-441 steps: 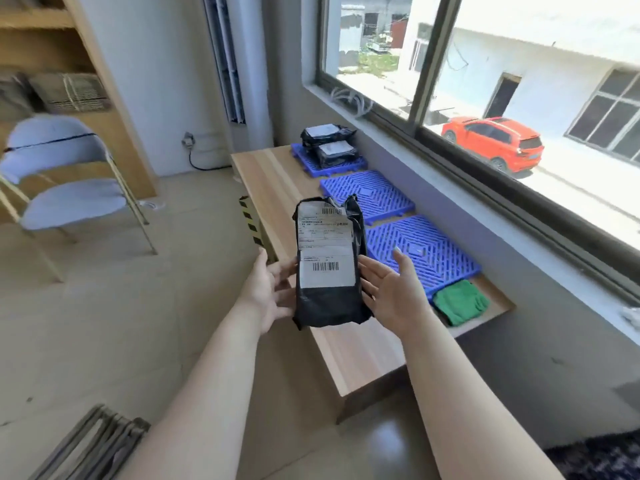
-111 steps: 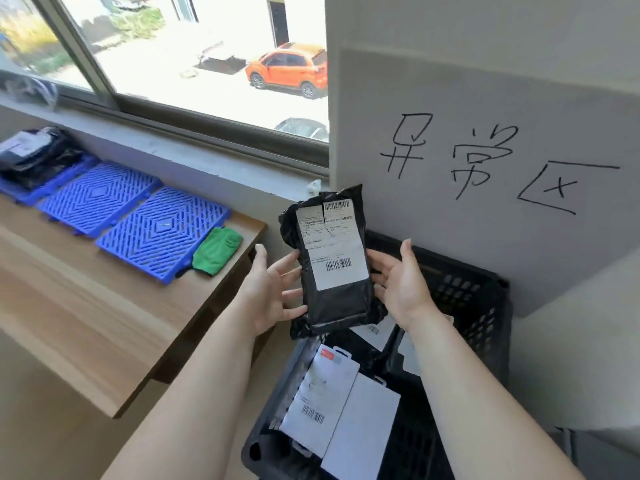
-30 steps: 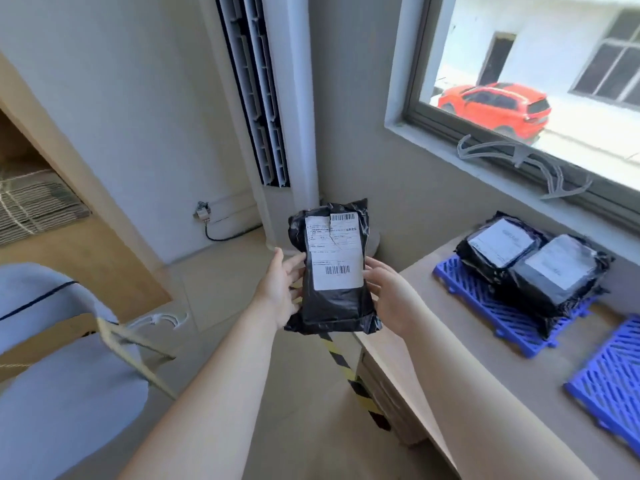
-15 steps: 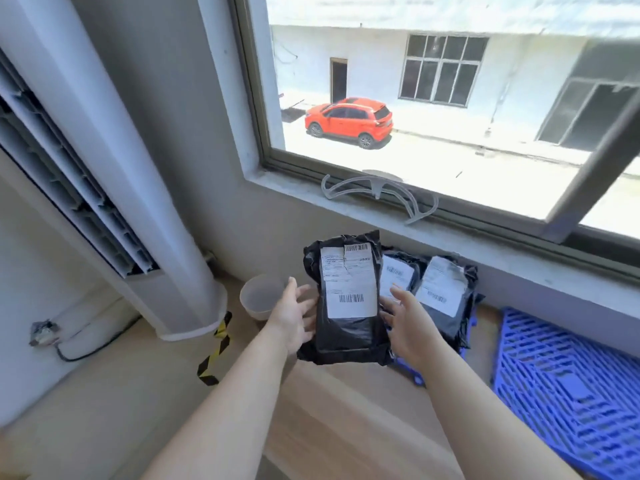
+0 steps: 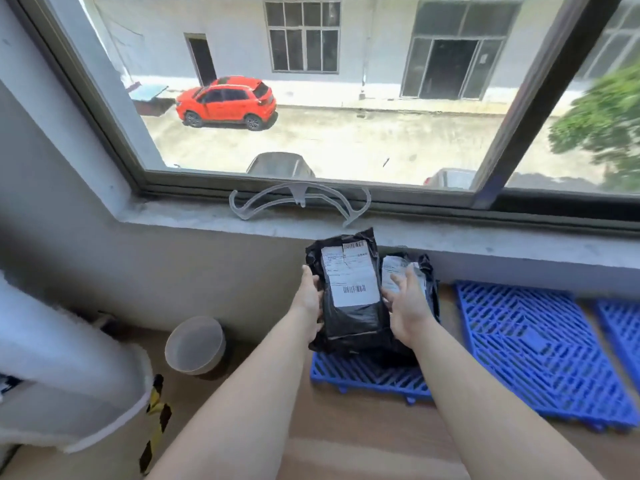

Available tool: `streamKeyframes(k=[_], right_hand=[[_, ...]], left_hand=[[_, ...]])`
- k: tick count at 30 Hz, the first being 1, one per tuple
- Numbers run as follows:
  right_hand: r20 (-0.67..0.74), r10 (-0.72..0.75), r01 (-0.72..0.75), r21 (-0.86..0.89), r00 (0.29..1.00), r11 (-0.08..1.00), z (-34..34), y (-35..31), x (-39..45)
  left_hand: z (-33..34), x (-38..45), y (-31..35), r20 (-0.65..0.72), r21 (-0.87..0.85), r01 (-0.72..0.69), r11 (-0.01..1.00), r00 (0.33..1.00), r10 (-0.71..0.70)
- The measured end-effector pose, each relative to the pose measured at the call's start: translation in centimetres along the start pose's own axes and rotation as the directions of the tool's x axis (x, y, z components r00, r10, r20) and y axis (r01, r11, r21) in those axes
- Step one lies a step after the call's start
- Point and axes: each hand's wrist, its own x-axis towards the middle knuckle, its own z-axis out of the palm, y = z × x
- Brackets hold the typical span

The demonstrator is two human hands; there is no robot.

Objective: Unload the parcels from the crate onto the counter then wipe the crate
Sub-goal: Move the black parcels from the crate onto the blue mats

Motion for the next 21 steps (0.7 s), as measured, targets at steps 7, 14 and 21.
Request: streamKeyframes(k=[7,14,21], right_hand=[[-0.157,0.016,-0.012,0.029,0.987,1.000,1.3,2.2,3.1],[-0.016,-0.455,0.029,-0.995,0.890,0.091,4.5,7.3,2.6],[-0.153,-0.292,-0.206,-0.966,0.944,-0.159,4.6,10.7,4.8]], left_hand=[[-2.2,7.0,0.1,0.223,0.184,-0.063,0.981,0.975,0.021],[-4.3,10.6,-3.1,0.635,0.759,-0.597,-0.258,0.594,0.493],[-4.2,13.1,-4.2,0.702,0.655,-0.520,-0.549,0.688,0.186]])
